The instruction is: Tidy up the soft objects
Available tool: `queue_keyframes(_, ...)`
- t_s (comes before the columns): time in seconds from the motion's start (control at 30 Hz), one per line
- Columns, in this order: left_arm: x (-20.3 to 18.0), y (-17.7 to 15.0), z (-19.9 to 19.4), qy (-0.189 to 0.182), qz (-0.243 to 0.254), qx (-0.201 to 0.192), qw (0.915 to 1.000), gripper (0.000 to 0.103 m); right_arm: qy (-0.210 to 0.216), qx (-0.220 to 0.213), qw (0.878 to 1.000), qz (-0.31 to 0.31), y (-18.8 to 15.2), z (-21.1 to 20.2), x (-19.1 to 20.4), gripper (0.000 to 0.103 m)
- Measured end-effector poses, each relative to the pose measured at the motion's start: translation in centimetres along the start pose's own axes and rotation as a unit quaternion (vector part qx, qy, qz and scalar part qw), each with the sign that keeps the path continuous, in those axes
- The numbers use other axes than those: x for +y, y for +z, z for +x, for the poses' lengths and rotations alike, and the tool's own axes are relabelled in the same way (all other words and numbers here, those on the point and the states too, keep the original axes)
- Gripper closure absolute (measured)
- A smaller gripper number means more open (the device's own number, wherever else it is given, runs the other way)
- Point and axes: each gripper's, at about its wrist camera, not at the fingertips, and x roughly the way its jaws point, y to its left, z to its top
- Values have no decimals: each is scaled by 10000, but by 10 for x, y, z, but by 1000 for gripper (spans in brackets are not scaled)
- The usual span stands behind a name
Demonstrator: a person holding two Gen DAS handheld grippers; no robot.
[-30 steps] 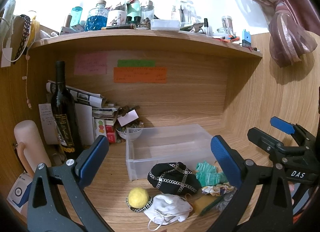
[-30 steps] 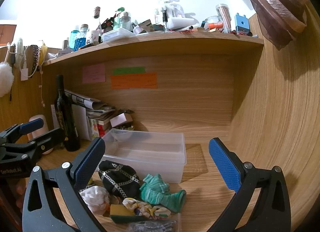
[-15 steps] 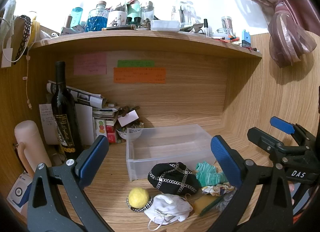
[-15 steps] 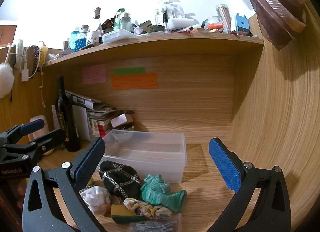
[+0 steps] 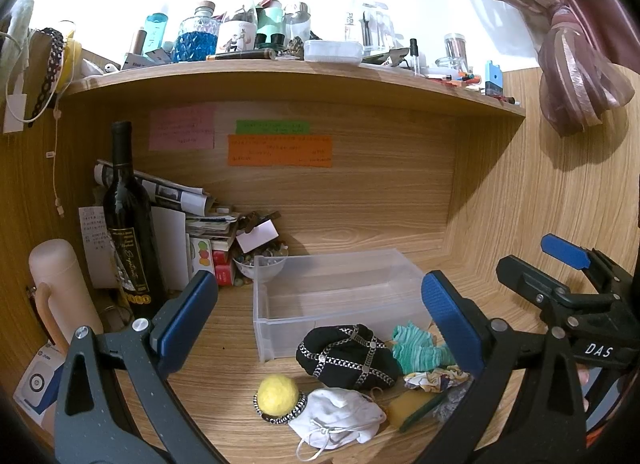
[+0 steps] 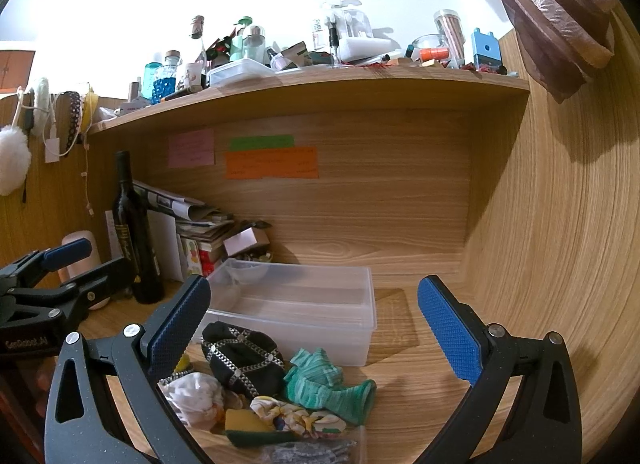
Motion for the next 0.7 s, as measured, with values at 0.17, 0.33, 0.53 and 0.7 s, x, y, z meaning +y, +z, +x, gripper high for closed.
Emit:
queue_keyframes(0.17, 0, 0, 0, 0, -2, 2, 10000, 0, 17, 14, 10000, 7, 0, 0, 0, 0)
queue_keyframes(0.33, 1, 0, 0, 1, 2, 4, 10000, 0, -41, 33, 10000, -18, -1, 2, 0, 0)
queue_keyframes(0.53, 4, -2, 1, -57, 12, 61, 10000, 0, 118, 141, 9998, 89, -4, 6, -6, 0)
queue_keyframes(0.7, 5, -5, 6, -145, 19, 175, 9997, 0, 163, 314, 9992, 199, -9, 14, -14, 0)
